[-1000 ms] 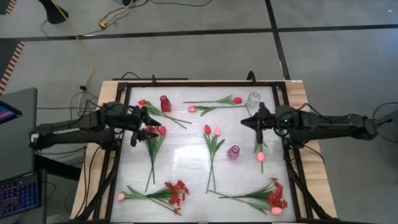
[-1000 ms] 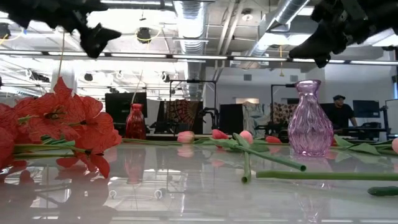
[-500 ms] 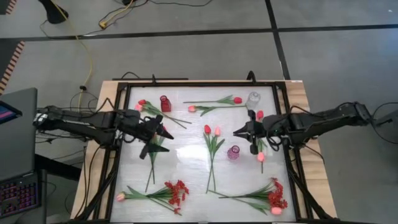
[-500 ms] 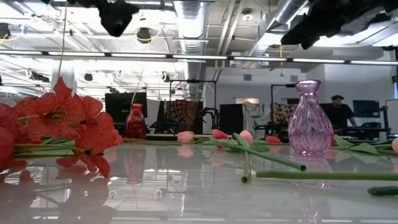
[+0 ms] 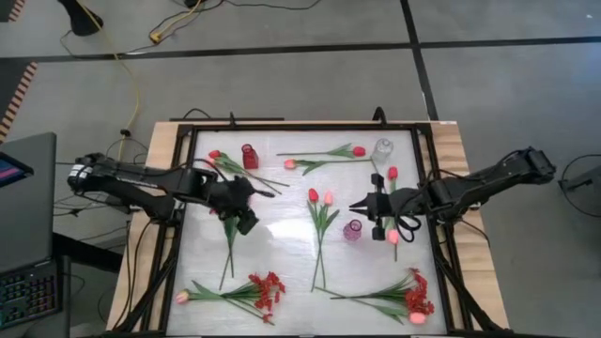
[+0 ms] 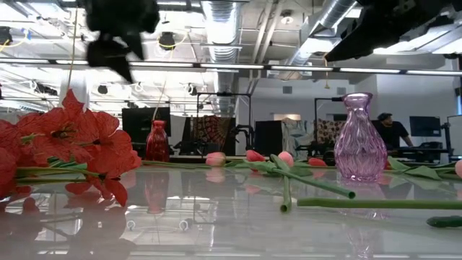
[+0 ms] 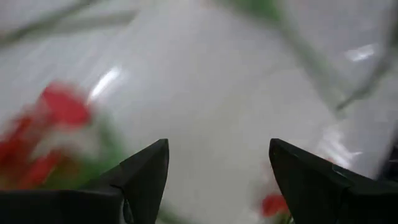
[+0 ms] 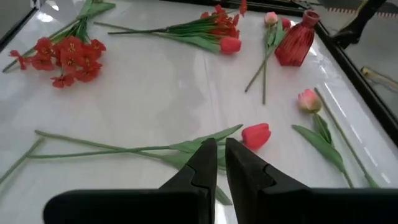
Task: Sort flowers into vase by color
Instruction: Put the orange flowers into the red flower vase
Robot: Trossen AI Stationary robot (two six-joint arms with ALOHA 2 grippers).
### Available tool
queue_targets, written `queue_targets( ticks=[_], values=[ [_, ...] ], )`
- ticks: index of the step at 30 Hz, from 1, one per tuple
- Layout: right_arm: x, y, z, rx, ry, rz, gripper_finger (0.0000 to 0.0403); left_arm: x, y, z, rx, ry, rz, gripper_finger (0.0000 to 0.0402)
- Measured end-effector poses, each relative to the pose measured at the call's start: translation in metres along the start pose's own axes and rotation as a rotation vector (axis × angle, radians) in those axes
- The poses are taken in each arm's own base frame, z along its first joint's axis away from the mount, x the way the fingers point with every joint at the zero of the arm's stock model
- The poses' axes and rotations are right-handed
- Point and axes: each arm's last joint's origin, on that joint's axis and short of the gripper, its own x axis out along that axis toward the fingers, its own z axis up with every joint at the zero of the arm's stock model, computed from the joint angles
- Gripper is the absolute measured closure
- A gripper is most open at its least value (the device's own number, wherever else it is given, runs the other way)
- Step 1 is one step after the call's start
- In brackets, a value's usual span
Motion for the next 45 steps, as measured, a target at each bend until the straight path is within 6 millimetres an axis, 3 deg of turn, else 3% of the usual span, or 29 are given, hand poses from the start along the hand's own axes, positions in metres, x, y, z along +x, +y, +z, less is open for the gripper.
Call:
queue_targets(
  ticks=[5,17,27,31,37,41,45],
  values=[
    [0.002,0.000,0.000,0.036,0.003,-0.004,0.0341,0.008,0.013,-0.021,-0.151,0.117,0.187,0.0136],
    [0.011,0.003,-0.002,0.029,0.023,-0.007,0.0341,0.040,0.033,-0.060,-0.386,0.165,0.294,0.0136],
    [0.013,0.003,-0.003,0.027,0.030,-0.008,0.0341,0.069,0.053,-0.084,-0.503,0.142,0.306,0.0136],
    [0.014,0.001,-0.002,0.032,0.028,-0.016,0.0341,0.081,0.056,-0.088,-0.523,0.109,0.235,0.0136],
    [0.014,-0.001,-0.002,0.038,0.030,-0.024,0.0341,0.088,0.066,-0.096,-0.555,0.101,0.245,0.0137],
    [0.014,-0.001,-0.002,0.038,0.029,-0.024,0.0341,0.089,0.067,-0.097,-0.532,0.104,0.251,0.0159],
    [0.014,-0.001,-0.002,0.039,0.028,-0.024,0.0341,0.089,0.068,-0.097,-0.495,0.112,0.252,0.0214]
  ],
)
